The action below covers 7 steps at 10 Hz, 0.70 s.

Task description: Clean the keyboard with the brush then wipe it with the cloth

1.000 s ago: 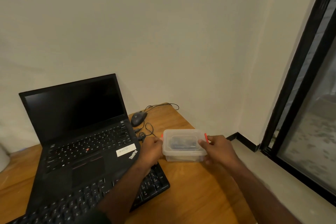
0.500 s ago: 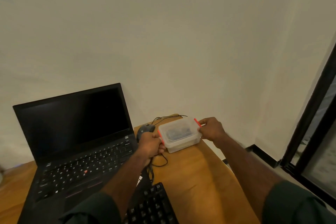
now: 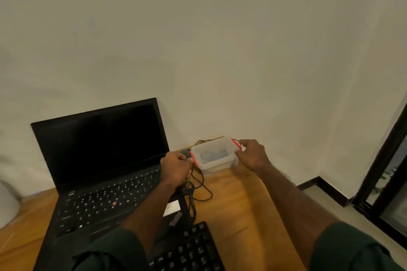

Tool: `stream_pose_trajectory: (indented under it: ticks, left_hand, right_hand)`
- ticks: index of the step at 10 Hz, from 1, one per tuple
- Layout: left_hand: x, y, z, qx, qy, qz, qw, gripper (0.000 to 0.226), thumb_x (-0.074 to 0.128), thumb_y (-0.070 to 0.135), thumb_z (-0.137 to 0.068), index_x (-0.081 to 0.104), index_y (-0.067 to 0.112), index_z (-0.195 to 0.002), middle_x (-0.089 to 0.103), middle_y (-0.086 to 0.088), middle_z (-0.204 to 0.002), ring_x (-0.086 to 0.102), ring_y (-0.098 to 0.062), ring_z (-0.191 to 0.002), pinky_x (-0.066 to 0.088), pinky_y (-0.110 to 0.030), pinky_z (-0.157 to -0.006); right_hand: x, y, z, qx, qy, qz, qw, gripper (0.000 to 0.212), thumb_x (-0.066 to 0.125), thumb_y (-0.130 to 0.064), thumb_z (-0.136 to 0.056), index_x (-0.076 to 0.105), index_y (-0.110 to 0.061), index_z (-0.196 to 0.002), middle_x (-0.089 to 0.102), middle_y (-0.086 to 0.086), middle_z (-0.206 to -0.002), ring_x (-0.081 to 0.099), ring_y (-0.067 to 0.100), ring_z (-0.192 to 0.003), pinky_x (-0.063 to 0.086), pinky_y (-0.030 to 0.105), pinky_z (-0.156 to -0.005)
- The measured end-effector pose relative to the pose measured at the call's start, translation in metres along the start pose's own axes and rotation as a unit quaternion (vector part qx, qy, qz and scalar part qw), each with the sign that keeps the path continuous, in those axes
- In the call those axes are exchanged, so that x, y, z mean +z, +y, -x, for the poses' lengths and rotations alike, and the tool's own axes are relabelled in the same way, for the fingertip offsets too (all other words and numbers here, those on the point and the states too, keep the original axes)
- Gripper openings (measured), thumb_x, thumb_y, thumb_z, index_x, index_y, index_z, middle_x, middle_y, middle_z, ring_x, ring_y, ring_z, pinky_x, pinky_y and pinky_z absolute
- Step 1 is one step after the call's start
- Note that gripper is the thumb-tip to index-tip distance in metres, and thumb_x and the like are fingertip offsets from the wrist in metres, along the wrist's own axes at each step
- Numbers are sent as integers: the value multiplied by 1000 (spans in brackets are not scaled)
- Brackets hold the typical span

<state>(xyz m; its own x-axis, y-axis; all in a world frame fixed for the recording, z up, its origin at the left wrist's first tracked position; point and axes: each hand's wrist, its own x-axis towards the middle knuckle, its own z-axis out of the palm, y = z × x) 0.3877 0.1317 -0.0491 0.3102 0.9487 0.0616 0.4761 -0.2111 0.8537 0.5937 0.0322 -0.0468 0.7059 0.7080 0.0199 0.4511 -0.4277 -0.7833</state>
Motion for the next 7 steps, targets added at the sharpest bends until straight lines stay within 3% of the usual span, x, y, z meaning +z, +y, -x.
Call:
stream_pose_trajectory:
  ticks: [1, 2, 3, 5, 7]
  left_hand:
    - [-17, 0, 15, 37, -8, -22, 999, 26, 70, 16, -91, 68, 10, -66, 67, -10, -57, 67, -21, -53, 58, -33, -53]
    - [-41, -2, 33, 64, -9, -58, 996, 24, 73, 20, -89, 69, 15, -65, 68, -3, -58, 69, -17, -58, 61, -37, -64]
    - [-70, -2, 55, 76, -11, -71, 995, 19, 74, 22, -87, 71, 18, -69, 68, -1, -61, 70, -17, -62, 62, -43, -68]
    - [-137, 12, 109, 138, 6, -100, 985, 9, 72, 25, -90, 70, 21, -82, 68, 3, -72, 68, -12, -70, 62, -41, -74]
    - [-208, 21, 167, 170, 56, -88, 980, 9, 73, 26, -89, 73, 20, -82, 69, 5, -70, 67, -9, -65, 62, -39, -74]
  right_hand:
    - [0, -7, 15, -22, 9, 5, 1000, 47, 66, -18, -94, 58, -12, -139, 59, 7, -142, 53, 28, -131, 44, 37, -108]
    - [2, -21, 36, -44, -3, 22, 999, 45, 66, -20, -93, 59, -14, -137, 57, 5, -144, 52, 25, -132, 41, 32, -108]
    - [5, -38, 62, -79, -10, 38, 996, 42, 67, -20, -91, 62, -14, -132, 59, 5, -140, 53, 24, -130, 42, 30, -105]
    - [6, -86, 125, -152, -22, 53, 987, 39, 69, -26, -93, 62, -19, -131, 58, 6, -139, 57, 24, -123, 42, 26, -91]
    - [-3, -134, 191, -215, 2, 51, 975, 39, 70, -27, -91, 62, -22, -129, 58, 9, -135, 59, 25, -119, 47, 33, -98]
